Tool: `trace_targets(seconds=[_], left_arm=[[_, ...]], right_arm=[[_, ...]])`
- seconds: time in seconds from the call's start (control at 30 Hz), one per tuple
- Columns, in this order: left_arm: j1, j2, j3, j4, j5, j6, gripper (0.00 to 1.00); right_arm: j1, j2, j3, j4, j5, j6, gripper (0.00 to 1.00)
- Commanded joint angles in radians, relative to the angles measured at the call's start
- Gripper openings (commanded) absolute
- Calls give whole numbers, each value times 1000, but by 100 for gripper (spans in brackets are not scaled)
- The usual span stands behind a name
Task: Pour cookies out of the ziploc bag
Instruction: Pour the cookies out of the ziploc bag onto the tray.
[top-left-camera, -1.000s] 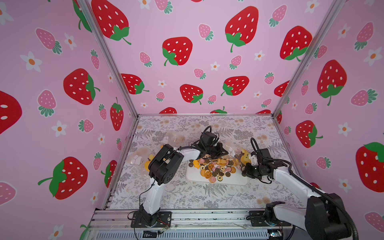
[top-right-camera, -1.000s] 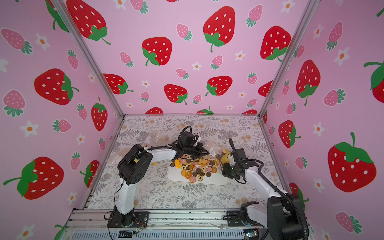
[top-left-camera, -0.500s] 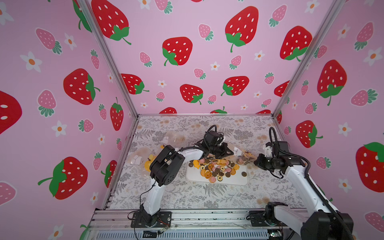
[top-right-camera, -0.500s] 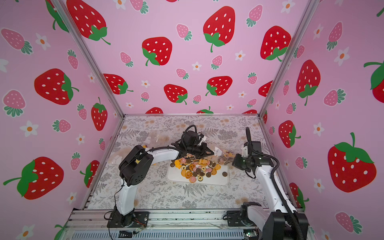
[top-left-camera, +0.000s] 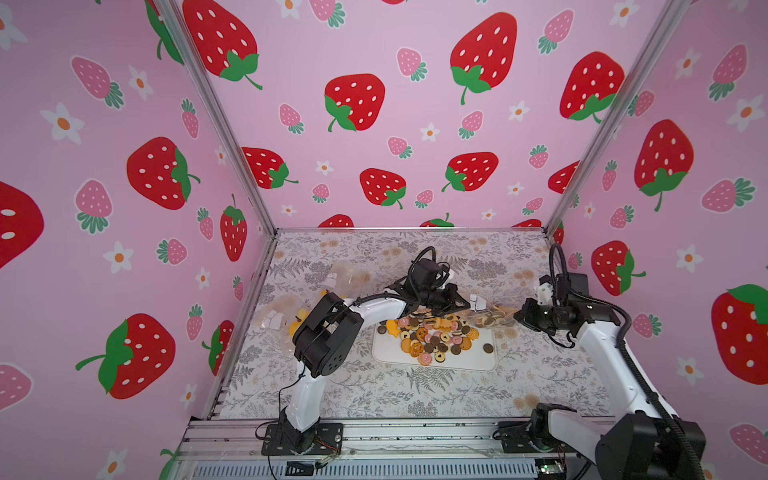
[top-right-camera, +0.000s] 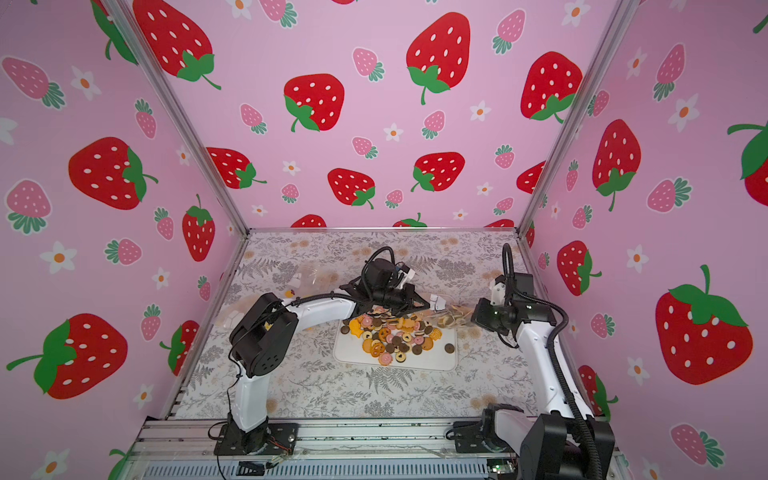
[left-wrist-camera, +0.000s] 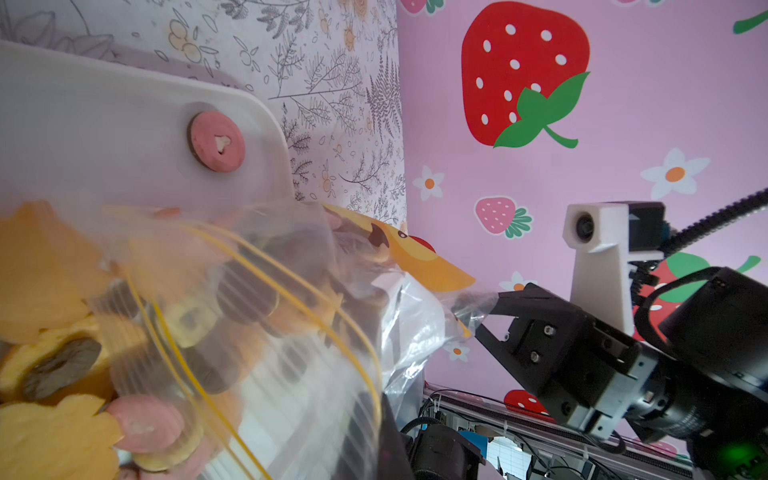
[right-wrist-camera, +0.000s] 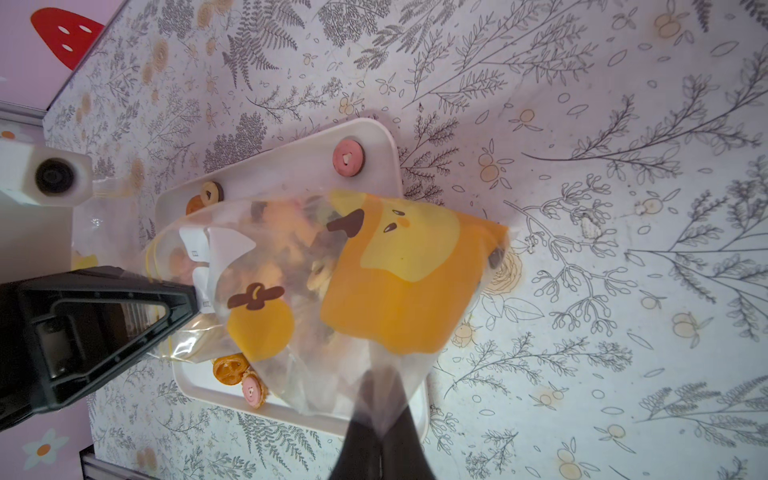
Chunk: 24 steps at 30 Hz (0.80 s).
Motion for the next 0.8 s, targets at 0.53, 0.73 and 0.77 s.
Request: trace_targets(seconds=[0.53, 0.73, 0.77], left_arm=[[27, -95, -129, -6, 1, 38, 0], [41, -107, -160, 4, -2, 45, 0], [41, -109, -161, 4, -2, 45, 0]], right_arm=[[-8, -26, 155, -73, -61, -40, 0], [17, -24, 163, -60, -126, -56, 0], [29, -24, 167, -58, -130, -59, 0]])
